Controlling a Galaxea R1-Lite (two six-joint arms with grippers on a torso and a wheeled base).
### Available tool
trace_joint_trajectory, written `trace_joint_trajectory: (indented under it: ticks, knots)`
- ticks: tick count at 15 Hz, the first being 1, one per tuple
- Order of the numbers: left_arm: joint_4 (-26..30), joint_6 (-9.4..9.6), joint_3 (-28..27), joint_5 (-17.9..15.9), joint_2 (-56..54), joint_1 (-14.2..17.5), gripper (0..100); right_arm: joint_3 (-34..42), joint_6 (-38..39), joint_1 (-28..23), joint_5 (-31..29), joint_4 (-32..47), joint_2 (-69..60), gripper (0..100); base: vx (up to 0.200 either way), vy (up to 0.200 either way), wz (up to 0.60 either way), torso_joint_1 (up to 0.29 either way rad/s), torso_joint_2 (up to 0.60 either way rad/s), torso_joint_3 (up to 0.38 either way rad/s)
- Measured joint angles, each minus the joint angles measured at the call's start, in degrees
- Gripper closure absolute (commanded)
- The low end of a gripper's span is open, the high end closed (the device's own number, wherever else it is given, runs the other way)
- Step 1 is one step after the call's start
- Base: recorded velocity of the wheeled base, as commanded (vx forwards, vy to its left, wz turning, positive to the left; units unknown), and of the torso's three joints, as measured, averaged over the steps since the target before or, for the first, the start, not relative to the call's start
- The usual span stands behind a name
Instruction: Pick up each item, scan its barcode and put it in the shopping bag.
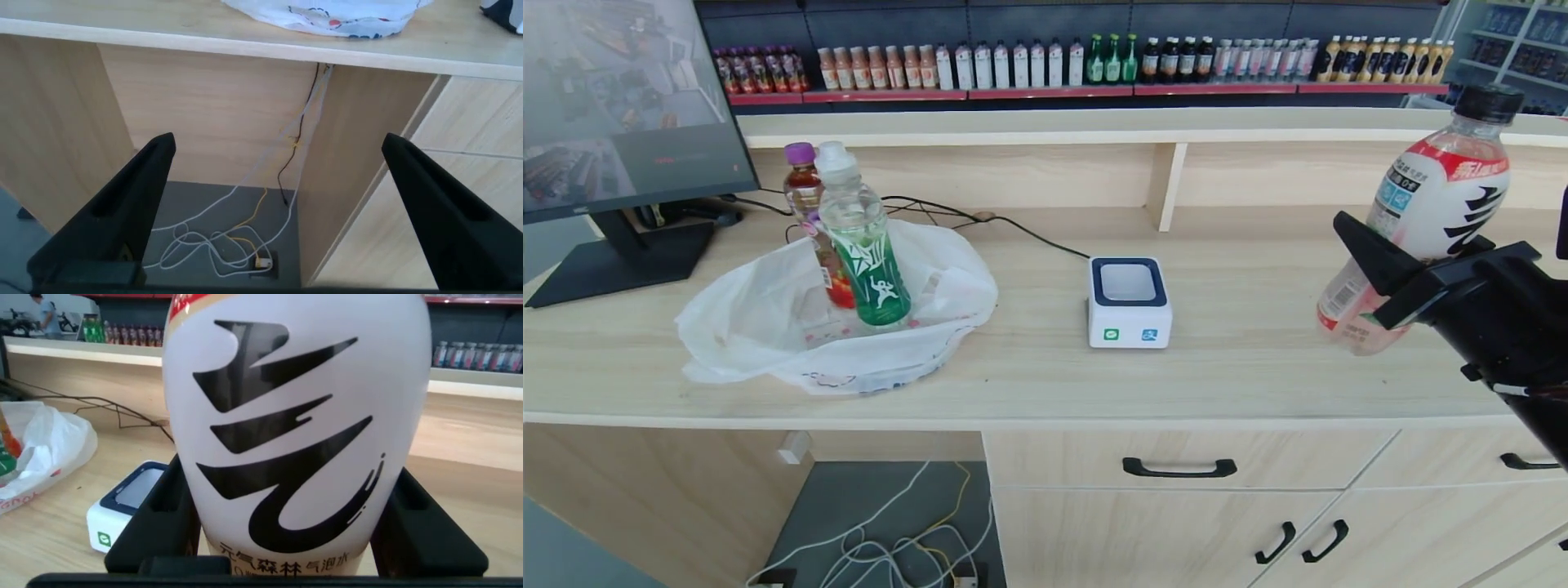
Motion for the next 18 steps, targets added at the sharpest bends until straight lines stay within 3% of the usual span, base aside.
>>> trace_joint_trajectory:
  ticks: [5,10,15,18]
  knots:
    - [0.0,0.56,0.0,-0.02,0.0,-0.02,0,-3.39,-0.44,-0.01,0.22,0.02,1.18,100,0.0,0.0,0.0,0.0,0.0,0.0]
    - [0.02,0.48,0.0,-0.07,0.0,0.0,0,-7.3,-7.78,0.24,6.56,0.57,4.14,100,0.0,0.0,0.0,0.0,0.0,0.0]
    - [0.02,0.48,0.0,-0.07,0.0,0.0,0,-19.19,-17.74,1.6,6.73,14.9,6.47,100,0.0,0.0,0.0,0.0,0.0,0.0]
    - [0.0,0.48,0.0,-0.07,0.0,0.0,0,-29.16,-23.87,3.99,7.28,17.38,10.18,100,0.0,0.0,0.0,0.0,0.0,0.0]
